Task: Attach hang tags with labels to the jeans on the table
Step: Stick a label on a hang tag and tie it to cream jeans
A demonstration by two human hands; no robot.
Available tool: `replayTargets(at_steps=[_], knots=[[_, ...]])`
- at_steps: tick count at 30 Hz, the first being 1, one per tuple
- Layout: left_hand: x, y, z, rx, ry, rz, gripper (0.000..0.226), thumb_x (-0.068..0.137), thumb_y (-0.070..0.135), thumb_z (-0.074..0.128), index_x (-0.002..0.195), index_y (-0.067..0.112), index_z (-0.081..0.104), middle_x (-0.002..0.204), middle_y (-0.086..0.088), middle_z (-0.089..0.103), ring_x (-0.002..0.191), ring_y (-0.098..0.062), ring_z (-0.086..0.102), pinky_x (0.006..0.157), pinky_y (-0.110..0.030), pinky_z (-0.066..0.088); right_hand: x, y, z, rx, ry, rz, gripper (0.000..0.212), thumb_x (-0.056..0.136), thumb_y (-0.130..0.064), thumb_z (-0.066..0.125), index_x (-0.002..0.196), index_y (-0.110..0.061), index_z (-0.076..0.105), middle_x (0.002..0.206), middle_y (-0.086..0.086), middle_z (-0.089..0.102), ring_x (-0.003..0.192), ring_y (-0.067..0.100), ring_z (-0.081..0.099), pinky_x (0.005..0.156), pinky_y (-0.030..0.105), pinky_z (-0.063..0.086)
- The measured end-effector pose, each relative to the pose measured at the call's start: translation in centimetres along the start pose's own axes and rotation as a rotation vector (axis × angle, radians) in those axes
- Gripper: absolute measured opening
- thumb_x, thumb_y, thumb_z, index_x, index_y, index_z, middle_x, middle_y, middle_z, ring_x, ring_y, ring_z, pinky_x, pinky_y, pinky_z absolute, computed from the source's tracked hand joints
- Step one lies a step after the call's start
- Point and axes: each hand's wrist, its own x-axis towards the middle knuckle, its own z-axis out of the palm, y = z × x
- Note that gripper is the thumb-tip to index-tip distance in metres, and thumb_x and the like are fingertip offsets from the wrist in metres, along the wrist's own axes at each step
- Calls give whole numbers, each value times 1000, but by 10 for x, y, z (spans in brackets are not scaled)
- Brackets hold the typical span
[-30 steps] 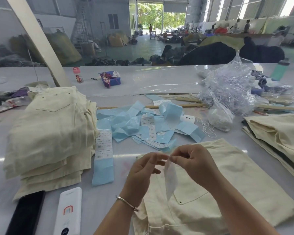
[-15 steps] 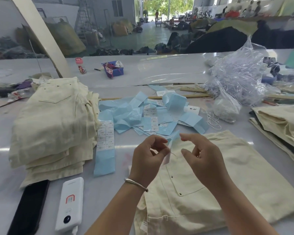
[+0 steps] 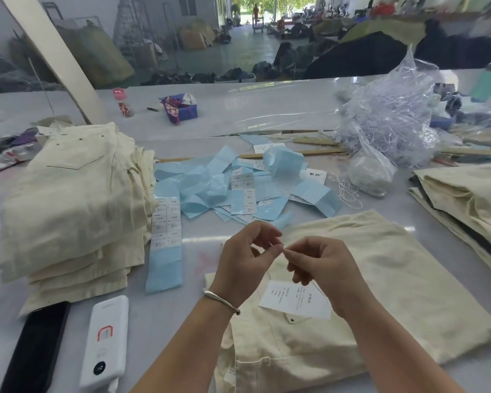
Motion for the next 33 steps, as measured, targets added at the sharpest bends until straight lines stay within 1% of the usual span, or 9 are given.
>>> replayTargets(at_steps=[3, 6, 8, 10, 15, 19, 22, 26, 33], knots=[[-5, -22, -7, 63, 13, -140, 13, 84, 12, 71, 83, 24, 66, 74, 17, 66, 70, -2, 60, 66, -26, 54, 9, 3, -12, -317, 293, -154, 9, 82, -5, 71, 74, -9, 70, 57, 0, 59, 52, 15, 52, 55, 27, 40], [-17, -58, -22, 176, -50, -480, 9, 86, 16, 68, 81, 22, 64, 77, 7, 66, 68, -9, 63, 67, -26, 51, 19, -13, -34, -652, 607, -410, 2, 83, -7, 70, 80, -6, 70, 64, 2, 52, 62, 22, 47, 60, 29, 32], [-32, -75, -27, 165, -169, -695, 5, 86, 17, 68, 84, 18, 63, 80, 0, 67, 62, -11, 64, 59, -25, 51, 26, -26, -44, -709, 677, -532, 3, 83, -7, 70, 84, -6, 72, 69, 2, 48, 63, 19, 44, 60, 27, 25], [-47, -85, -26, 152, -246, -726, 9, 82, 18, 73, 83, 18, 64, 80, 1, 68, 61, -8, 63, 57, -21, 50, 32, -33, -43, -714, 671, -613, 5, 82, -8, 71, 86, -8, 74, 71, 0, 44, 61, 14, 40, 58, 25, 22], [-68, -78, -24, 75, -444, -539, 11, 72, 23, 82, 71, 26, 71, 68, 16, 64, 63, 3, 54, 63, -13, 46, 23, -8, -6, -675, 327, -667, 5, 76, -7, 78, 76, -11, 76, 67, -1, 43, 57, 2, 36, 56, 19, 28], [-82, -77, -28, 184, -654, -411, 21, 66, 32, 86, 80, 25, 73, 102, 9, 61, 91, 4, 56, 78, -9, 42, -4, 55, 22, -768, -128, -389, 4, 76, -13, 78, 73, -15, 76, 74, 2, 48, 65, 8, 43, 64, 24, 36], [-96, -82, -29, 321, -663, -291, 25, 68, 35, 84, 87, 28, 69, 115, 13, 54, 109, 2, 46, 91, -10, 37, -29, 95, 34, -812, -347, -191, 4, 79, -18, 73, 75, -18, 76, 77, -3, 45, 73, 8, 45, 69, 19, 34], [-117, -89, -26, 417, -540, -155, 8, 74, 25, 71, 82, 27, 70, 119, 19, 51, 113, 4, 43, 92, -7, 34, -43, 106, 40, -781, -419, -133, 5, 76, -16, 73, 73, -20, 76, 74, -7, 41, 68, 3, 40, 63, 15, 30], [-143, -97, -18, 679, -415, 19, 16, 70, 33, 62, 85, 30, 67, 137, 9, 47, 128, -12, 40, 99, -26, 35, -46, 105, 44, -789, -470, -136, 2, 77, -18, 76, 75, -17, 76, 73, -8, 41, 66, 5, 41, 65, 21, 34]])
